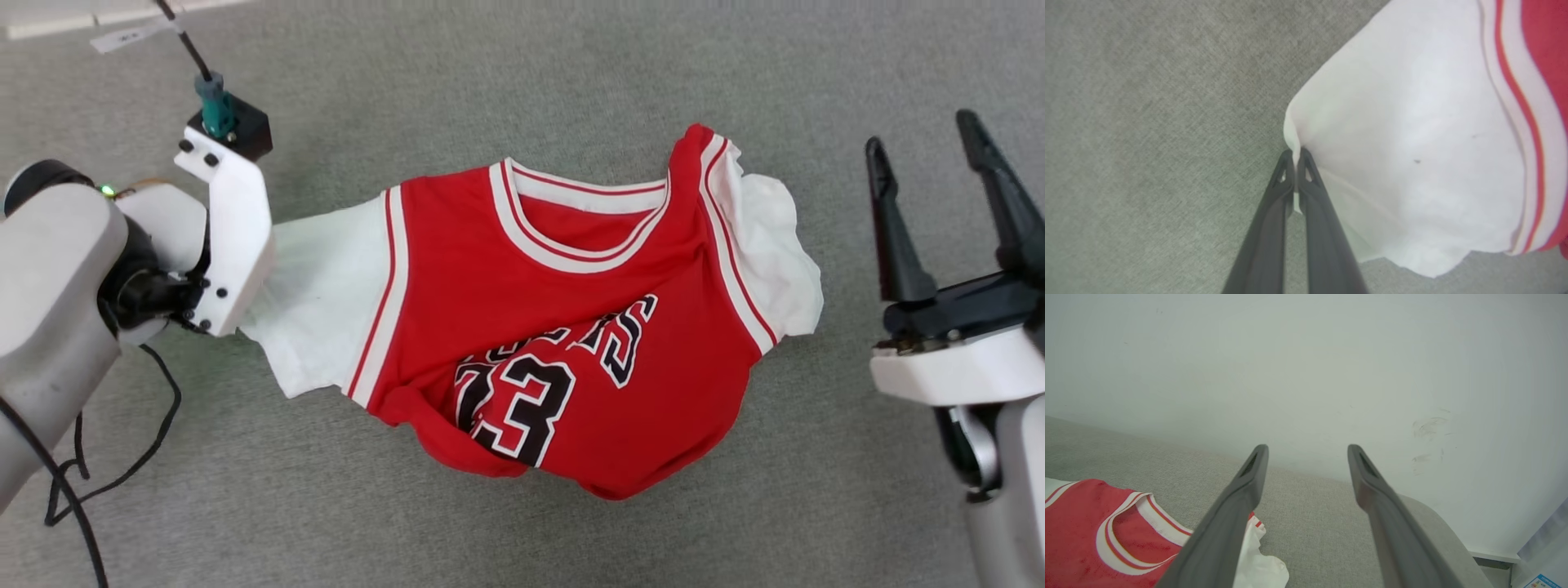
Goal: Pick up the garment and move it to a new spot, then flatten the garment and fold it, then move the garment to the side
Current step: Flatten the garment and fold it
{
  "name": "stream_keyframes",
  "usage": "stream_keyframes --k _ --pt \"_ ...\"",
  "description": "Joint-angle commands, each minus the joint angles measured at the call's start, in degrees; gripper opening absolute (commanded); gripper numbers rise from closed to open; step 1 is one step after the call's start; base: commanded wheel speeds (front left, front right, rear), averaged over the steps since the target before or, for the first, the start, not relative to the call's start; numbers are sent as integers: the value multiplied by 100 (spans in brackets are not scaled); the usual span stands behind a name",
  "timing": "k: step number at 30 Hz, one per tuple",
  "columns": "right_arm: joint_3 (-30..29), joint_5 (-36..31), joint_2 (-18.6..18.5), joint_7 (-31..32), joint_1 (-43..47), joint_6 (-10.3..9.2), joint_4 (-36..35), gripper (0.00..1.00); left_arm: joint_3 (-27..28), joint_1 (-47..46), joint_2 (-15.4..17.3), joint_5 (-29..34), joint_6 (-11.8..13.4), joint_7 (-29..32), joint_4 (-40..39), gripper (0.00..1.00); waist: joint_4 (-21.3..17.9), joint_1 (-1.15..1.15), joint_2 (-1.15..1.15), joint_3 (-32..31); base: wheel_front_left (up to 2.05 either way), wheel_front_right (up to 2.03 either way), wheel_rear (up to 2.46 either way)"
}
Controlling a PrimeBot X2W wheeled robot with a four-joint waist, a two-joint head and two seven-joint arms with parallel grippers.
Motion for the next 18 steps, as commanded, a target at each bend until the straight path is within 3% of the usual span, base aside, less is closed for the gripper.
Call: stream_keyframes --k 1,4,8,18 --pt "10 -10 -226 -4 -142 -4 121 100 -73 102 86 -91 -1 -166 -31 0 112 0 0 -249 0 0 0" --pt "113 42 -501 148 -288 -4 218 100 -109 118 126 -183 -1 -332 -95 0 190 0 0 -387 0 0 0" --pt "604 334 -1224 1044 -618 -4 398 100 -182 164 271 -280 -1 -613 -288 0 336 0 0 -587 0 0 0" --pt "2714 2376 -3280 4534 -1659 -4 251 100 -282 232 527 -329 -2 -968 -944 0 666 0 0 -637 0 0 0"
